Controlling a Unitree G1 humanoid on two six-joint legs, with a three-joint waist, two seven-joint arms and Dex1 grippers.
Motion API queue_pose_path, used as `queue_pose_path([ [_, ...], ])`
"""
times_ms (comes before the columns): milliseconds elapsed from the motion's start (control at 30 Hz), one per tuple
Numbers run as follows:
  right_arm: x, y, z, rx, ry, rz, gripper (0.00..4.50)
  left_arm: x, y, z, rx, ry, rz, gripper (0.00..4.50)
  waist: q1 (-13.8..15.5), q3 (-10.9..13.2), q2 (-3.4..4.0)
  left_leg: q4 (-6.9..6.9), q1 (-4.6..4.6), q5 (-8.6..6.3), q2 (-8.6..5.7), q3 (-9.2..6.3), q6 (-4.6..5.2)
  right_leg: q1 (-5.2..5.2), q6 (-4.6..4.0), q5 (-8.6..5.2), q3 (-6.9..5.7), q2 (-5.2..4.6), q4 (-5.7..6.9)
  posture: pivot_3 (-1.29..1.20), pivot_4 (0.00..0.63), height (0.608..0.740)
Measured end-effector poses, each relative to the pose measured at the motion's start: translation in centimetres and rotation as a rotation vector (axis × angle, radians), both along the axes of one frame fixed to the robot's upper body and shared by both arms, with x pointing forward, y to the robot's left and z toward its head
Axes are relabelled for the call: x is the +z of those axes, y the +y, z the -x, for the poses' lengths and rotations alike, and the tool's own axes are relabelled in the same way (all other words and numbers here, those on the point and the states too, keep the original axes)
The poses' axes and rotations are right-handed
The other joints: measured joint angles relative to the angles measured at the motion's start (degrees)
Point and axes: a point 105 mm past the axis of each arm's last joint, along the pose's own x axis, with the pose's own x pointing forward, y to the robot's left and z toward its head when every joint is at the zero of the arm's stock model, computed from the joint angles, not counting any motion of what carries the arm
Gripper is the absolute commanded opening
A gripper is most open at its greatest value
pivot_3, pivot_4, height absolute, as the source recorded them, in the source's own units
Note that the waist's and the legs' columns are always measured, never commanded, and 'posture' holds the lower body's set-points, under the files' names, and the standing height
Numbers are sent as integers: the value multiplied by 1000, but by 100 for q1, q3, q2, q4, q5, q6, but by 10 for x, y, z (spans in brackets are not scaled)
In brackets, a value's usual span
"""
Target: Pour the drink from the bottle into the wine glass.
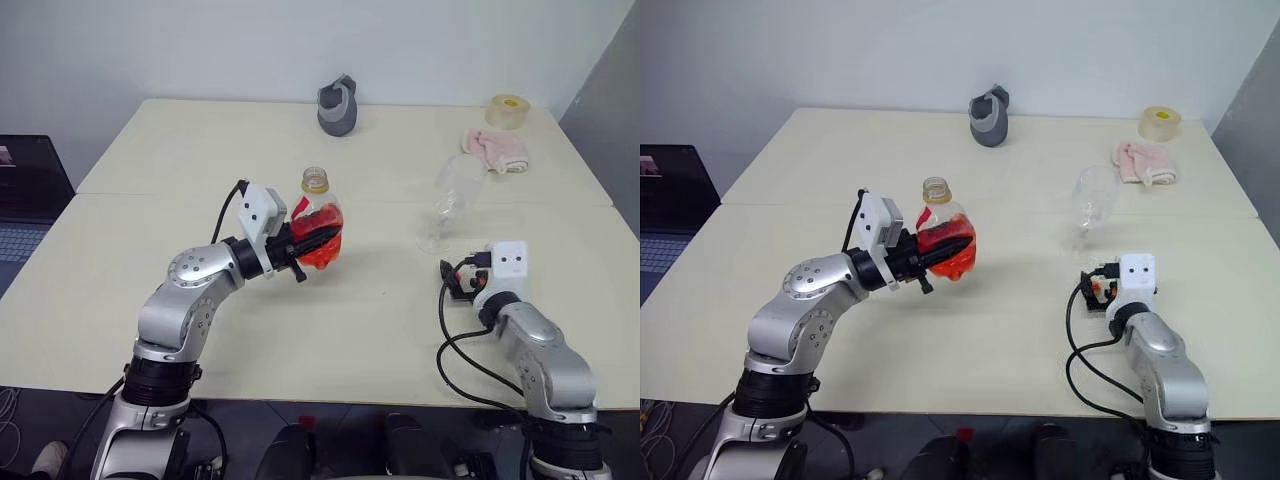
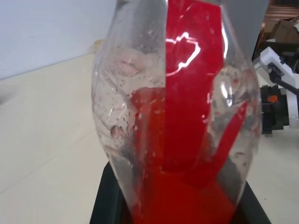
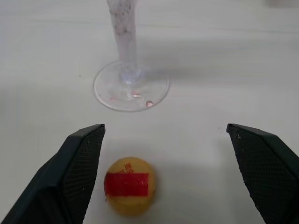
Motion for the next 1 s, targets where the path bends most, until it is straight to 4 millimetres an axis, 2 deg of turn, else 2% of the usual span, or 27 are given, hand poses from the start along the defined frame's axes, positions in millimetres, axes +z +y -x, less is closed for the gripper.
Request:
queue_pose_path([
  [200,19,18,13,162,18,-47,4500,4,11,-5,68,-10,14,822,3,0,0,1,0,-1,-1,-1,2,2,0,0,-1,0,-2,0,150,740],
  [300,39,32,25,336,5,-59,4500,2,29,-17,178,0,30,821,1,0,-1,0,1,-11,0,-4,20,4,0,0,-4,1,-3,0,150,740],
  [433,48,56,41,606,8,-79,4500,-2,48,-29,290,-3,35,821,10,0,-1,2,1,-12,-2,-3,22,9,0,0,-5,0,-8,0,150,740],
  [500,60,71,46,746,-40,-92,4500,-4,58,-36,343,-6,35,821,4,1,-2,2,3,-12,-1,-3,22,8,0,0,-5,1,-6,0,150,740],
  [567,81,87,48,878,-130,-100,4500,-1,71,-45,405,-18,38,820,-11,1,-3,3,3,-12,0,-4,22,7,1,0,-6,2,-5,0,150,740],
  [633,99,99,48,964,-205,-112,4500,7,82,-50,457,-47,50,820,-10,1,-3,1,3,-11,0,-9,20,7,1,0,-10,2,-7,0,150,740],
  [700,107,112,47,1025,-241,-134,4500,12,92,-55,507,-72,61,819,-3,1,-4,1,2,-1,0,-8,2,6,0,0,-10,0,-11,0,150,740],
  [833,104,140,43,1098,-252,-154,4500,7,114,-68,634,-77,65,819,1,0,-5,3,0,0,-2,-9,0,4,1,0,-10,-4,-10,0,150,740],
  [1000,91,151,34,1082,-241,-144,4500,-4,140,-77,756,-66,78,819,3,-1,-6,4,-3,1,-4,-8,-1,-2,1,1,-8,-6,-9,0,150,740],
])
